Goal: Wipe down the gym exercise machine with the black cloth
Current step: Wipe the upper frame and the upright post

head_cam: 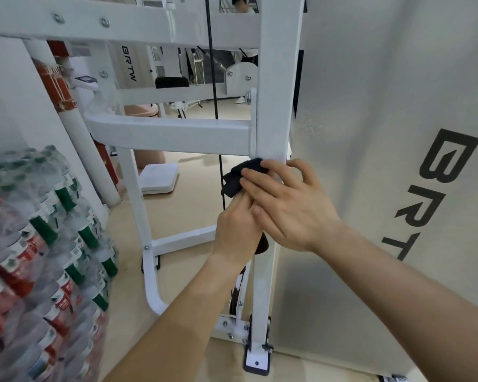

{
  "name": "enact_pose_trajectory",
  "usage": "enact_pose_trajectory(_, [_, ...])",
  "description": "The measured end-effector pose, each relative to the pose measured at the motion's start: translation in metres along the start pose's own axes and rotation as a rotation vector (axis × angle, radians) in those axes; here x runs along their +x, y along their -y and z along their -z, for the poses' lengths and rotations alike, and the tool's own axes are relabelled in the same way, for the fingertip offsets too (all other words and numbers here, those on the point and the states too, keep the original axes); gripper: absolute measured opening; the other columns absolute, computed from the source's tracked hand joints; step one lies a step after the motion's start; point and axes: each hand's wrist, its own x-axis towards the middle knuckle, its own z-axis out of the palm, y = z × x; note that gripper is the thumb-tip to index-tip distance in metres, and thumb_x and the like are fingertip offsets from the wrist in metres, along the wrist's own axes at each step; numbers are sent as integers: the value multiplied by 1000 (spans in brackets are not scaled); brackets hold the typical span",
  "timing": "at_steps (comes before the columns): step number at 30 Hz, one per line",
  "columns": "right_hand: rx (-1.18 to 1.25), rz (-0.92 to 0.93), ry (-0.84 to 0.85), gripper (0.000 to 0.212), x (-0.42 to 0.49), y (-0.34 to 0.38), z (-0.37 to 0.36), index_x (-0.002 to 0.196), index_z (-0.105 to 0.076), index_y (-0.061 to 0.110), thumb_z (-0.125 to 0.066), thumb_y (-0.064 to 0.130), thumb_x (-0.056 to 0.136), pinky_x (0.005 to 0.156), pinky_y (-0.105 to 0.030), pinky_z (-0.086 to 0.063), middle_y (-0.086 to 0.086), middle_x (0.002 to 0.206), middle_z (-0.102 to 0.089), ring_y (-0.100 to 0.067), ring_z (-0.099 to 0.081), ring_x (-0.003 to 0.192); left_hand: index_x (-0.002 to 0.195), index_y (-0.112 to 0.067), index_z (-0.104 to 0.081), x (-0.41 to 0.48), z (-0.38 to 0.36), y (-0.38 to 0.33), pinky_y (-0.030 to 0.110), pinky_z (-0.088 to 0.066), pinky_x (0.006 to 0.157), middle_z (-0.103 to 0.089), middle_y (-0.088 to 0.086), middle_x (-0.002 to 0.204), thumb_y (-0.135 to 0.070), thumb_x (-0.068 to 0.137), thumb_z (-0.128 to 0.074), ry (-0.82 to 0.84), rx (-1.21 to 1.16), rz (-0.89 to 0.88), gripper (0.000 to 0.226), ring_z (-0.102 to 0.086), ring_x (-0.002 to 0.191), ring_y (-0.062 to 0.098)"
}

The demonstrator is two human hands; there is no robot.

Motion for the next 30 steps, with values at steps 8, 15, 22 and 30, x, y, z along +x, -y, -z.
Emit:
enact_pose_trajectory(8, [87,-89,-9,61,-1,1,-4,148,-43,9,-38,33,92,106,-46,-28,1,131,-64,-28,-47,125,120,-8,-60,8,34,8,24,-45,103,-59,16,120,9,87,-61,-248,-240,107,36,-58,113,26])
enact_pose_trajectory(15, [327,-254,-63,80,-21,9,-2,153,-25,1,-35,21,76,106,-38,-30,-4,138,-61,-28,-42,128,146,-9,-47,8,8,-19,7,-37,99,-64,6,134,-4,95,-57,-64,-436,475,52,-59,120,16])
enact_pose_trajectory(22, [344,-328,-219,57,-65,15,-5,133,-52,9,-45,10,76,82,-41,-49,-4,112,-65,-28,-58,98,155,-15,-24,11,-15,-56,42,-39,110,-49,9,147,-35,93,-47,-55,-631,716,69,-47,134,25])
enact_pose_trajectory(30, [336,-333,-199,35,-88,17,-20,107,-65,6,-44,9,80,69,-37,-47,-6,97,-64,-29,-57,83,125,-41,-49,42,-28,-48,27,-34,104,-57,-17,125,-63,95,-29,-178,-972,1004,42,-50,117,-7])
